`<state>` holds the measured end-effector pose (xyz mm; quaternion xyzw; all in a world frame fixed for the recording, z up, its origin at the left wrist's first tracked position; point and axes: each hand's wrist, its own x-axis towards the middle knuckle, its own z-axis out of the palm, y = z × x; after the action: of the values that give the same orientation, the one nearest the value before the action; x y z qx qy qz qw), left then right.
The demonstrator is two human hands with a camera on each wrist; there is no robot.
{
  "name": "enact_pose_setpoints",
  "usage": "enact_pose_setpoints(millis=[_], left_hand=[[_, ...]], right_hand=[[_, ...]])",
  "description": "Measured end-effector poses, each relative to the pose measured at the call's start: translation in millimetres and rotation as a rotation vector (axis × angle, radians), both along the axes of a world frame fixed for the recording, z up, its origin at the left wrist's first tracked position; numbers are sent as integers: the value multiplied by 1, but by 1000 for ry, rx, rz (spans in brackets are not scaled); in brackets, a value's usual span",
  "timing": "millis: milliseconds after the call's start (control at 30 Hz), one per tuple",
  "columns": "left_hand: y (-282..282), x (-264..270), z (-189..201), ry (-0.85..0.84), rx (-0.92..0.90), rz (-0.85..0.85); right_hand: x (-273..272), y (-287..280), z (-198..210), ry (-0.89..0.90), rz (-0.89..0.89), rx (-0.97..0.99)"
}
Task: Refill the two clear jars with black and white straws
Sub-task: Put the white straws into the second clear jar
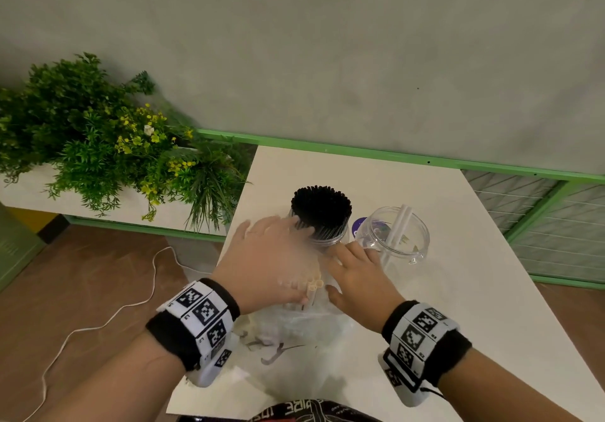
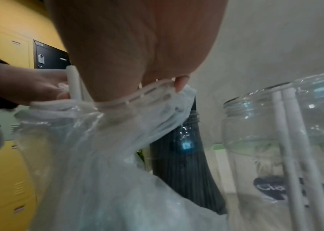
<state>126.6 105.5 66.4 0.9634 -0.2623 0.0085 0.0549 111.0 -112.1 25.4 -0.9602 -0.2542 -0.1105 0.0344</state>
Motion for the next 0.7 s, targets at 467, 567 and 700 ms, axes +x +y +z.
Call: enact_pose_setpoints(millis=[467,567,700], left_hand=[[0,11,-7,2,-123,-220],[-1,10,-8,-7,-138,-215],[-1,10,-8,-4,-159,-193]], right_hand=[[-9,-8,-13,-127,350,209],[-7,-11,-16,-145,381,5],[-8,-15,-9,-242,526,-188]])
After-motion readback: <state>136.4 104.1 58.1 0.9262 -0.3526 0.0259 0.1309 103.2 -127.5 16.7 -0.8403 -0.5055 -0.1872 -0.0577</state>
